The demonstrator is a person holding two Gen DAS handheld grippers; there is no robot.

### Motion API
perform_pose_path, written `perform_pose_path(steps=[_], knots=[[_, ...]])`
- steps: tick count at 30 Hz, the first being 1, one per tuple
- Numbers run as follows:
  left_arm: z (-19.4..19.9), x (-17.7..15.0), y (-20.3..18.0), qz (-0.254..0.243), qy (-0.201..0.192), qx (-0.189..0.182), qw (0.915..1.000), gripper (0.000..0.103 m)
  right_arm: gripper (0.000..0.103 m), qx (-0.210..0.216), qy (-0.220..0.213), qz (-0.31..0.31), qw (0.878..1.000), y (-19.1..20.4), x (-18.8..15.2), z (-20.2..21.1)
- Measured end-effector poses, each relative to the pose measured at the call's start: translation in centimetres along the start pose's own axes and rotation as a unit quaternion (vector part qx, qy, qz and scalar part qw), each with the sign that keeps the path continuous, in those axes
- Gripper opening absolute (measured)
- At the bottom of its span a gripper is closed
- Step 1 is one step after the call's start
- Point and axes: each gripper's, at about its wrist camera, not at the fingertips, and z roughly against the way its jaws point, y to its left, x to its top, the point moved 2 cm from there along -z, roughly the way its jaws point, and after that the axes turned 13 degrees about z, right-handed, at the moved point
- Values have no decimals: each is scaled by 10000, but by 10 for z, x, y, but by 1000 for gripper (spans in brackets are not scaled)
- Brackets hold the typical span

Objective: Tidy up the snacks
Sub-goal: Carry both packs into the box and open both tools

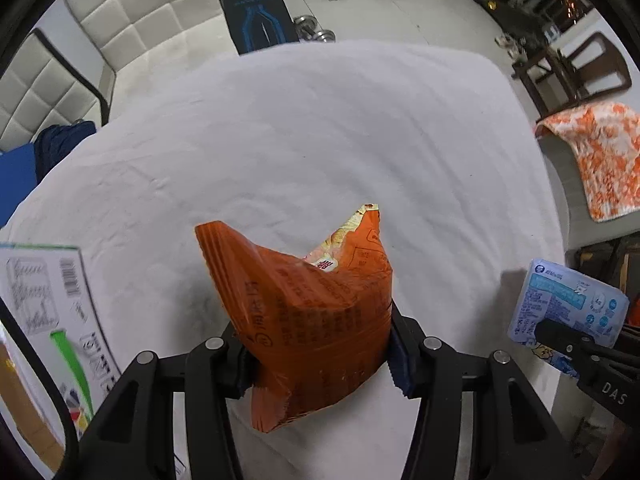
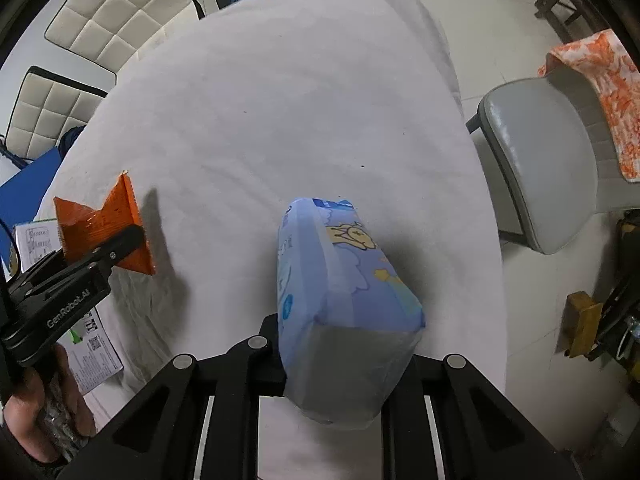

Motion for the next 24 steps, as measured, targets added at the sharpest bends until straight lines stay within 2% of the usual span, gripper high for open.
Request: perform_pose_path(steps=[4,12,18,24], knots=[[25,-14,10,64,-302,-34,9995,50,18,-221,-183,163,9995,15,-11,17],[84,-50,39,255,-747,-200,9967,49,18,-164,-499,412,9978,52,-31,51],[127,-73,73,480,-1012,-318,9932,50,18,-189,-778,747,9940,97,-53,83],[168,-94,115,502,-1299,-306,9898,50,18,-217,-1143,954,9886,159,-74,119]])
